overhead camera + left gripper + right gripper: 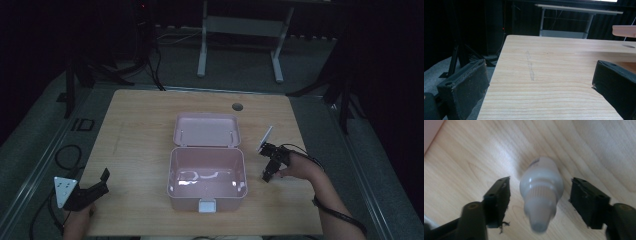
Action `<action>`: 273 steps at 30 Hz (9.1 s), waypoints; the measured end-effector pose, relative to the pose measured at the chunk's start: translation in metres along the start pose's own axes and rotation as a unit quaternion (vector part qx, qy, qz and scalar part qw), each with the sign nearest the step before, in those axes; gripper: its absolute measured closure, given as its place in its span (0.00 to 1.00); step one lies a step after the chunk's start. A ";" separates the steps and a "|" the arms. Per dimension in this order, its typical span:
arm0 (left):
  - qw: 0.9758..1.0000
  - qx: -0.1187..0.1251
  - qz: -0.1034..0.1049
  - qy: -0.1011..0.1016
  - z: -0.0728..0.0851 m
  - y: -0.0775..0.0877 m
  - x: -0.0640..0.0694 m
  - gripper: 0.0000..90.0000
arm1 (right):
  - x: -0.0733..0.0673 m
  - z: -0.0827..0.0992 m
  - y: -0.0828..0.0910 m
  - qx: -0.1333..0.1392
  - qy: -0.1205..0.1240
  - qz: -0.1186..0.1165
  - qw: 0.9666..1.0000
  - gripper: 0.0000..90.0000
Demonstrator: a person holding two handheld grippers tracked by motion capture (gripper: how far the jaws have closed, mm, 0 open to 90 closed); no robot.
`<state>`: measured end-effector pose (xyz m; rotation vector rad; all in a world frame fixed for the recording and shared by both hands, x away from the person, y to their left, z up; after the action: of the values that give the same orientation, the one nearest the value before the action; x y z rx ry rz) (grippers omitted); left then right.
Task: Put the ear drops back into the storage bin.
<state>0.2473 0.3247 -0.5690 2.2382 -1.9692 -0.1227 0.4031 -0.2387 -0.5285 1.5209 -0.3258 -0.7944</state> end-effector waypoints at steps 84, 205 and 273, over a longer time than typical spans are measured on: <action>1.000 0.000 -0.002 0.000 0.000 0.000 0.000 0.00 | -0.105 0.018 0.080 -0.106 0.344 0.095 0.928 0.67; 1.000 -0.003 0.004 0.003 0.000 0.000 0.001 0.00 | -0.163 -0.074 0.023 -0.092 0.421 0.087 0.898 0.60; 1.000 -0.003 0.001 -0.001 0.000 0.000 0.002 0.01 | -0.031 0.009 0.013 0.202 0.266 0.086 0.939 0.16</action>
<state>0.2478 0.3231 -0.5690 2.2330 -1.9697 -0.1300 0.3786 -0.2272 -0.5070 1.9921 -0.2166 -0.1553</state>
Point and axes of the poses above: each handheld gripper's, and its own axes: y roughly backward along the jaws, z roughly out of its underside, x roughly to its right, the point moved 3 cm from there along -y, roughly forward along the jaws, and after that the axes turned 10 degrees about -z, right-handed, at the moved point
